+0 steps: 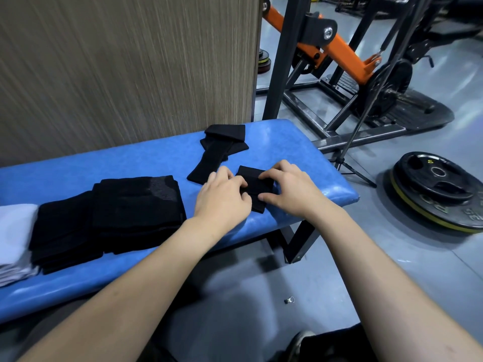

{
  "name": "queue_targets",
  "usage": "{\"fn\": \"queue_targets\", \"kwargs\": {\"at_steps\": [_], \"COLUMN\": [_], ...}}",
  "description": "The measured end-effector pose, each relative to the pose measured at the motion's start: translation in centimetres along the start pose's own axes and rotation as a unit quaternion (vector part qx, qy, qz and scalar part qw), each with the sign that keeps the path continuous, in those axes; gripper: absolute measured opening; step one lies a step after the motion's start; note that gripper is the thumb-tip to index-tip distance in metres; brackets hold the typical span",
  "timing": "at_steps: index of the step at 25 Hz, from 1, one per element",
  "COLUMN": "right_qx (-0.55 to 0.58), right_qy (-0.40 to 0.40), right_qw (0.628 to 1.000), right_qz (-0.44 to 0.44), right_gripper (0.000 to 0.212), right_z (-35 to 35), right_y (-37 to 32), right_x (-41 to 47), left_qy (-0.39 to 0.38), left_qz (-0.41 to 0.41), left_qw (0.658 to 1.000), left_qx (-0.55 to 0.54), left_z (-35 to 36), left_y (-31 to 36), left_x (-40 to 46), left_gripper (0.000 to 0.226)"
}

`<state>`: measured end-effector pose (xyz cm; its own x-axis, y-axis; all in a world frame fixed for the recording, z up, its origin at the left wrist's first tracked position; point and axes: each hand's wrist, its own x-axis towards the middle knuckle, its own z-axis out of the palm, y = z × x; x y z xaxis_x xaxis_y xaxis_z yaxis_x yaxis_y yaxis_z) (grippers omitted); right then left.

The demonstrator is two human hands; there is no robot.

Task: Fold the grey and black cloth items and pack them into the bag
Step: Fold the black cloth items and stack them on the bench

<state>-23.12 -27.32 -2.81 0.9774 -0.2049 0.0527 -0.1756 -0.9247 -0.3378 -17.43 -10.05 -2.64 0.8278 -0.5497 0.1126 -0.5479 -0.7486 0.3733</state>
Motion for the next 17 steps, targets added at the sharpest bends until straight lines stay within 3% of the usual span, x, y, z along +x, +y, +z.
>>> {"fn": "queue_targets", "kwargs": {"at_steps": [6, 9, 14, 17], "right_qx": [0.033, 0.079, 0.146, 0.253], "right_qy": [0.013, 0.002, 0.005, 0.017], "right_qw": [0.998, 0.996, 0.987, 0.963], "right_qz": [0.050, 0.050, 0.067, 0.090], "right_gripper": [0.032, 0.031, 0.024, 0.017], "right_z": [-0.1, 0.1, 0.1, -0.5], "right_y": [-0.2, -0.4, -0.4, -1.2], "right_x": [-0.2, 0.0, -0.1, -0.3], "left_qy": [-0.011, -0.018, -0.024, 0.003], "left_qz": [-0.070, -0.105, -0.091, -0.088], "left_qw": [0.989, 0.962, 0.954, 0.937], "left_qx": [-0.131, -0.251, -0.286, -0.337], "left_z": [0.3, -0.3, -0.2, -0.9], "left_y": [-0.5, -0.2, 0.3, 0.3], "left_x": [1.1, 1.4, 1.1, 1.2], "left_gripper": [0.026, 0.018, 0.024, 0.028]}}
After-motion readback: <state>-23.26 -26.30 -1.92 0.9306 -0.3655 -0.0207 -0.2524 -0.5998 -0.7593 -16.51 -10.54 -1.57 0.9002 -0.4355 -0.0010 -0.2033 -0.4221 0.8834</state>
